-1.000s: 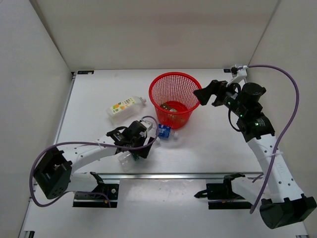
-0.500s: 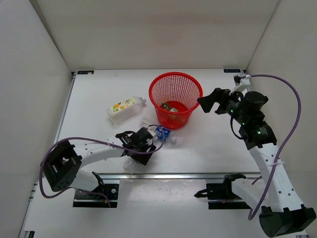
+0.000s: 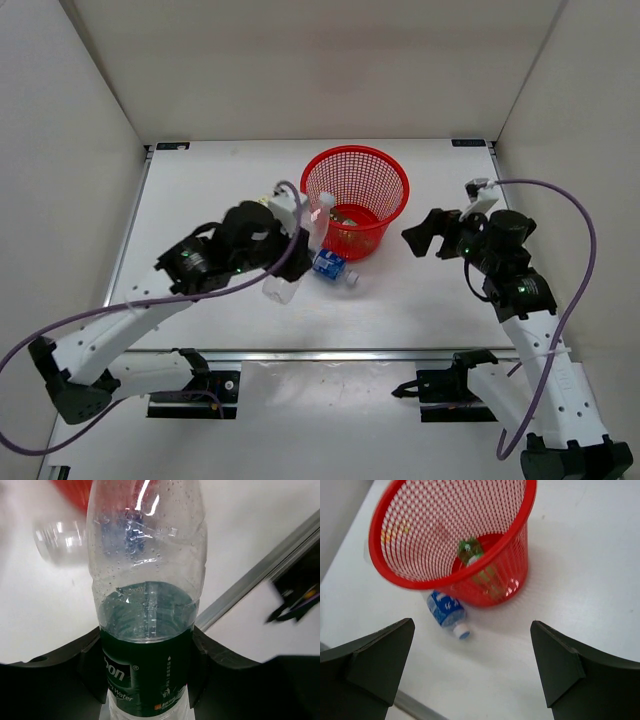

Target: Put the plastic bottles in the bin

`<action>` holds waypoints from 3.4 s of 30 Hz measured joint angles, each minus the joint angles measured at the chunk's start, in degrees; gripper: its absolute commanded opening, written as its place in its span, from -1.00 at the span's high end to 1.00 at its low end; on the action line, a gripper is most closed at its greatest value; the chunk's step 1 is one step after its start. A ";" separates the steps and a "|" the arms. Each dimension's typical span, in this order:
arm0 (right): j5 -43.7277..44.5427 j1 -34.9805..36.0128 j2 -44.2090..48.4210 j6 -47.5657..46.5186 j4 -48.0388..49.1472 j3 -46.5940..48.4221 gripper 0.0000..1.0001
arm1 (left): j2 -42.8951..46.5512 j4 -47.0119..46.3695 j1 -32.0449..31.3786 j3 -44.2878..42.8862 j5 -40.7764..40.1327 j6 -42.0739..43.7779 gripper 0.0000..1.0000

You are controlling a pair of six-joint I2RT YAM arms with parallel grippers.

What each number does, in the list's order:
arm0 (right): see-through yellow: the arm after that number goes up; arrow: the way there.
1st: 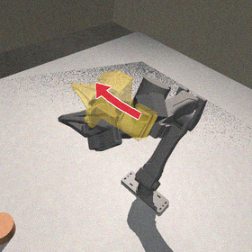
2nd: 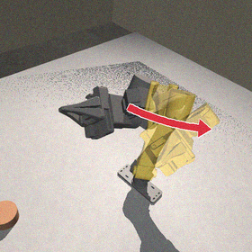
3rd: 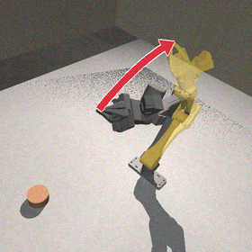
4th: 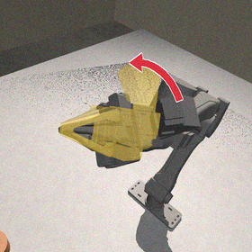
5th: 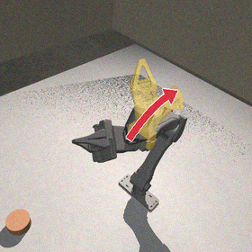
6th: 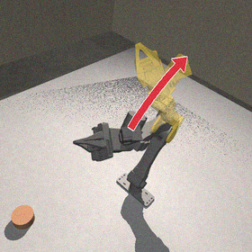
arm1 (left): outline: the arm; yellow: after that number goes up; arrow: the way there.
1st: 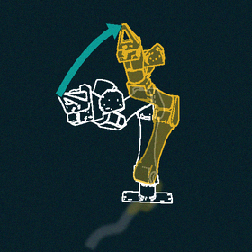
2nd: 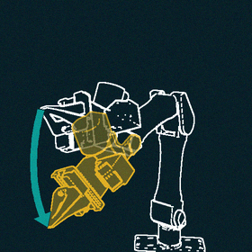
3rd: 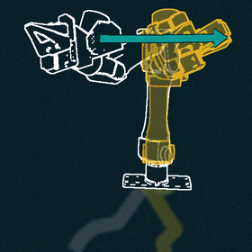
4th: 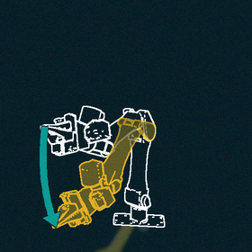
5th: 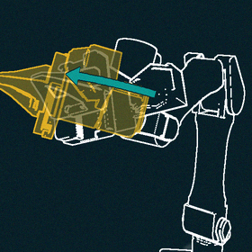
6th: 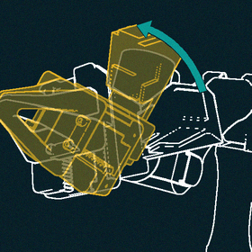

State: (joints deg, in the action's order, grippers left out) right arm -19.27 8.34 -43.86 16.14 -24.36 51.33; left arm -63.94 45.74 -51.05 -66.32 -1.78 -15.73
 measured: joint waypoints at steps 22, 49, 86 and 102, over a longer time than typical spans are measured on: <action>2.71 27.45 1.68 -3.13 8.55 -20.28 -0.98 | -40.89 -31.17 3.80 -34.07 -13.35 7.02 -0.98; 10.56 40.52 -34.69 -19.82 26.47 -10.21 -0.98 | 13.97 9.55 31.63 7.78 -15.47 -22.29 -0.98; 15.39 43.56 -58.64 -26.56 33.09 1.84 -0.07 | 10.03 14.25 37.07 6.86 -13.81 -17.51 -0.97; -0.02 41.99 -25.29 -15.80 33.53 1.29 0.48 | -12.94 6.49 37.75 -9.94 -3.39 -5.29 -0.97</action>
State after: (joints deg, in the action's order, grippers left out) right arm -19.29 50.33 -69.14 0.34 9.17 52.62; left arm -76.88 52.23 -13.30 -76.27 -5.17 -21.02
